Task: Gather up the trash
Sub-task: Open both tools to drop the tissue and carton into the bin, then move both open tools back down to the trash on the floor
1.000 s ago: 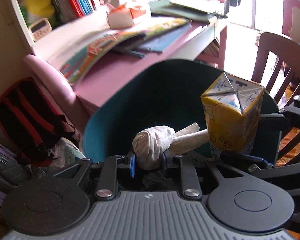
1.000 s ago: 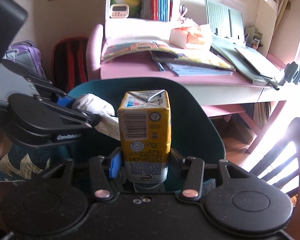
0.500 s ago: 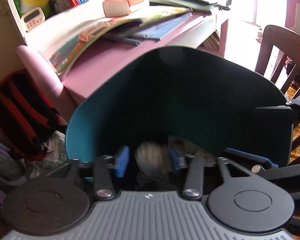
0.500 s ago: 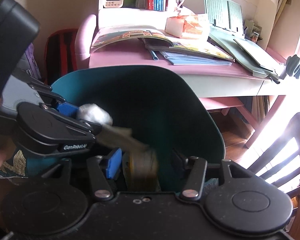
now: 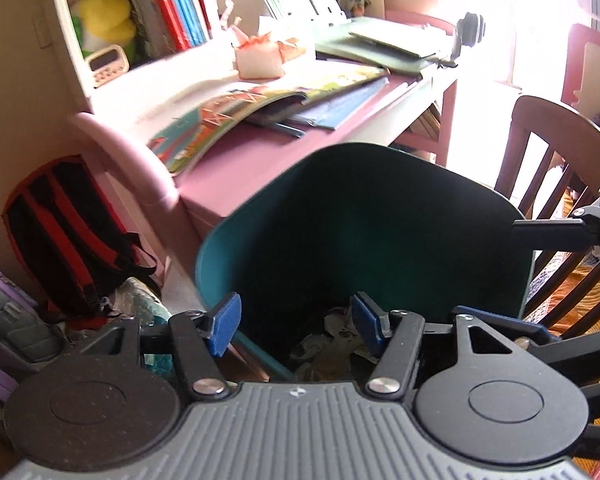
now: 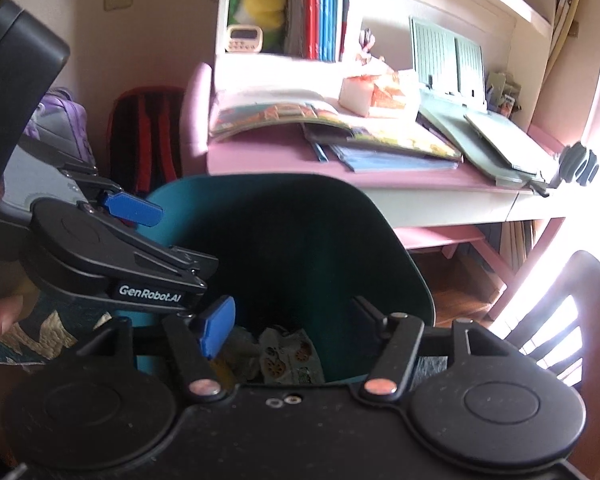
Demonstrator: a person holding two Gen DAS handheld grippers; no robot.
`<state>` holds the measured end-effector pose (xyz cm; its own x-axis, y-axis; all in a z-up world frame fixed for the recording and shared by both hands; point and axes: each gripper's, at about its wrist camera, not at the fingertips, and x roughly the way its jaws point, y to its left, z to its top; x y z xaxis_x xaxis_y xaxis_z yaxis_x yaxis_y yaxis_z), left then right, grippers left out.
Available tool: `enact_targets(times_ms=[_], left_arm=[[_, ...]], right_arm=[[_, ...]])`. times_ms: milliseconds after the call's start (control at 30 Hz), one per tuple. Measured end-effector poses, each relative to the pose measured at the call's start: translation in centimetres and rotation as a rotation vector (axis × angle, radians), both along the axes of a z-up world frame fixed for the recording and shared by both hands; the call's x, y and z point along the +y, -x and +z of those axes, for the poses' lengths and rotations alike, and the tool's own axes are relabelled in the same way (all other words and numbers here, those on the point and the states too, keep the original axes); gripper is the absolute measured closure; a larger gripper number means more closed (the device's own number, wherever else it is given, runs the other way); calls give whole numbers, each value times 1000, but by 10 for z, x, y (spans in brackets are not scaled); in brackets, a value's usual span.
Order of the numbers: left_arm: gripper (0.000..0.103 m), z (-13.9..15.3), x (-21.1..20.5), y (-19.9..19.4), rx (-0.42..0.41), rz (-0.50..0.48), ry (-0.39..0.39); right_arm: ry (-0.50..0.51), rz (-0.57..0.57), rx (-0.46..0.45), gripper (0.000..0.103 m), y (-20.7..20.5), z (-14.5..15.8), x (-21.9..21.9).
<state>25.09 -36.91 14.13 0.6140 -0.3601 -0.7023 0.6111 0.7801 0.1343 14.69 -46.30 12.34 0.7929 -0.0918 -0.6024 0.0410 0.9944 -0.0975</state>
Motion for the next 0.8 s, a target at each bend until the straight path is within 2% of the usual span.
enact_targets(times_ms=[100,433,600,700,800], left_arm=[[42,10,19,8,-10,13,20],[42,30,97,36,-38,93,72],[42,31,141,48,-41,139,94],[36,27,168,54,-38,170,101],[35,19,194,59,-31,202,107]], right_arm=[[4,22,-25,35,11,9,11],[17,125,-79,31,35,32,60],[18,194,-87,29,39,35,91],[17,245,-83,27,41,33,112],[14,300,-69,25,38,28,136]])
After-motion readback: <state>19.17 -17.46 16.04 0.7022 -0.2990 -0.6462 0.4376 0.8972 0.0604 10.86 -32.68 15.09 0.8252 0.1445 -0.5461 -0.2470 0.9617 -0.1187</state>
